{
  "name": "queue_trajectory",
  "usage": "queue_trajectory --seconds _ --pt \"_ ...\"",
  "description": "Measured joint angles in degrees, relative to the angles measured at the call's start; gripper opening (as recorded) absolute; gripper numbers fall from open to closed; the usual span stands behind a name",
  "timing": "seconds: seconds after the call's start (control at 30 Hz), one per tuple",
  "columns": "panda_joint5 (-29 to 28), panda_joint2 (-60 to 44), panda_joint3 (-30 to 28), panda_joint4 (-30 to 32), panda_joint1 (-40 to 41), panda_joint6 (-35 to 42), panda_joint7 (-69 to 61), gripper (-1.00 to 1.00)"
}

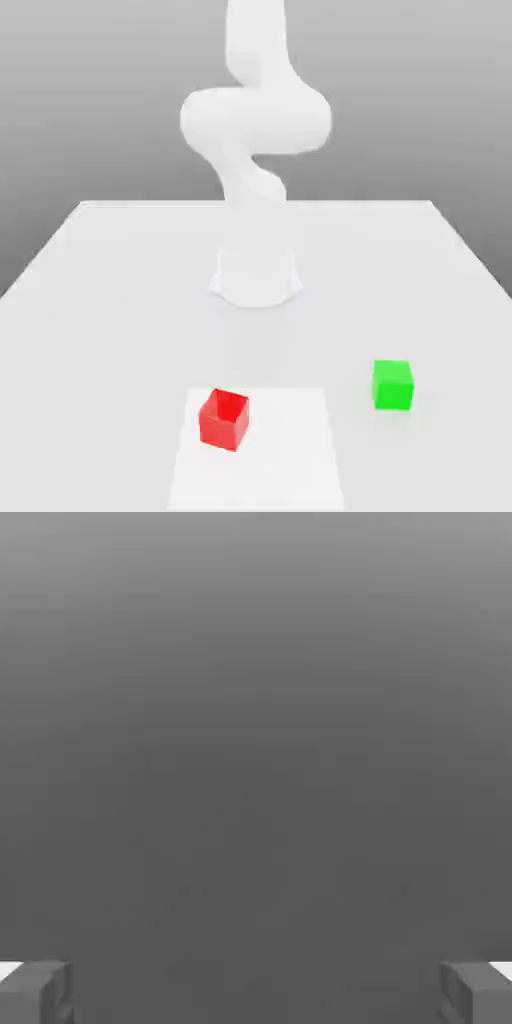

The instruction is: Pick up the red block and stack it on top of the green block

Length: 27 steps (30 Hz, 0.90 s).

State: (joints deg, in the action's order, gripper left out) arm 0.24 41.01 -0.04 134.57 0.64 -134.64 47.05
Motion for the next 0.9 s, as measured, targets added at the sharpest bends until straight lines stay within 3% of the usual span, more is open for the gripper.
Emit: queue_trajectory --seconds 0.63,0.83,0.87,0.9 --pt "-0.1 -40.2 -0.5 22.5 4.6 -23.6 11.5 0.00" --pt "0.0 -52.7 -0.2 22.1 5.1 -33.7 12.0 0.00" --pt "-0.1 -54.7 0.0 21.8 5.3 -35.4 12.1 -1.00" --pt "-0.1 -54.7 0.0 21.8 5.3 -35.4 12.1 -1.00"
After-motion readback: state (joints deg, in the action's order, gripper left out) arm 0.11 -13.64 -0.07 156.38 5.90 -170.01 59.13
